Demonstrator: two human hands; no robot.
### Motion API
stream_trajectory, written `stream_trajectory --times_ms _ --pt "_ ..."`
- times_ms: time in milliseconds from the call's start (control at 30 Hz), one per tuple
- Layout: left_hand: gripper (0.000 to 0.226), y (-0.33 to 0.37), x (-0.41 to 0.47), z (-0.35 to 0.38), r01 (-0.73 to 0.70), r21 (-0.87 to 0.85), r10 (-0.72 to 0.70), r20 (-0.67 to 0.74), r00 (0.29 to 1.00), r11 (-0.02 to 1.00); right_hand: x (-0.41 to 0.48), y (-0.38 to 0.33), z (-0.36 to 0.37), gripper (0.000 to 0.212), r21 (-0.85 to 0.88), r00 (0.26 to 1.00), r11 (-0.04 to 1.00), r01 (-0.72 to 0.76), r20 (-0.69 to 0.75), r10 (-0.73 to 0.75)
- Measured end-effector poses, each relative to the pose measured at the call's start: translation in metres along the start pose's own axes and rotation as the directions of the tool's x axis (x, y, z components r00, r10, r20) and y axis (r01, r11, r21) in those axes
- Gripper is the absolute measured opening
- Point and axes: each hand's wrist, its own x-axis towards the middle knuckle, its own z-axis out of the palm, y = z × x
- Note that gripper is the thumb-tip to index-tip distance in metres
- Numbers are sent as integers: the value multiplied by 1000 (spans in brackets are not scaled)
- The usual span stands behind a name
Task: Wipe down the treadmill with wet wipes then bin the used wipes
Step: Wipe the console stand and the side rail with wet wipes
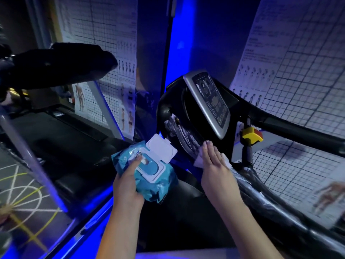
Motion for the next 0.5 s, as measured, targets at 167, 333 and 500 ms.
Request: stream_trajectory --times_ms 167,333,500 --pt "44 -1 5 -2 -5 9 6 -20 1000 1000 -6 8 0 77 18 999 999 -42 -10 42" --pt "49 -8 0 6 9 34 -9 -7 1000 999 30 -16 -5 73 112 998 992 -57 4 57" --pt "45 -4 -4 8 -48 21 49 -42 998 999 -4 8 7 86 116 996 992 -57 -67 65"
